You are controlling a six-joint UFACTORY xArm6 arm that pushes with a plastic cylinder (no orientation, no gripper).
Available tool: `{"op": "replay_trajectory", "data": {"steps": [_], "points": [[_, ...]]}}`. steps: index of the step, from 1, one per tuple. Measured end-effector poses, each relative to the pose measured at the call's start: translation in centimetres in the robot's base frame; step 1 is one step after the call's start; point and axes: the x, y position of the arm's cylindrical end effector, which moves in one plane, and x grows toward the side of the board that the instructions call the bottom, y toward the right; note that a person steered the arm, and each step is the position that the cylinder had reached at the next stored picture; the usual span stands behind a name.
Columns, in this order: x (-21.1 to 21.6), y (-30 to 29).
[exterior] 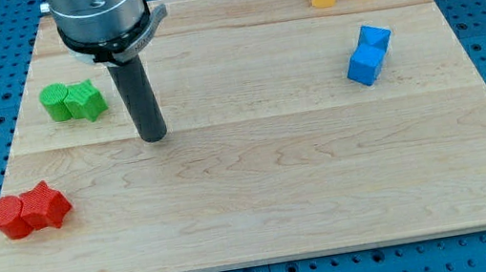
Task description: Move the arm below to the yellow heart
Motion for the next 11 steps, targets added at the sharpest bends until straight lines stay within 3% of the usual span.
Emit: {"op": "replay_trajectory", "data": {"steps": [1, 2, 3, 4, 9, 10, 11], "points": [[2.5, 1.5], [-2.2, 10.5], [-8.2, 12.3], [-10.0, 12.2], [-10.4, 15.7], [-13.8, 16.9], [-14.4, 21.0]]}}
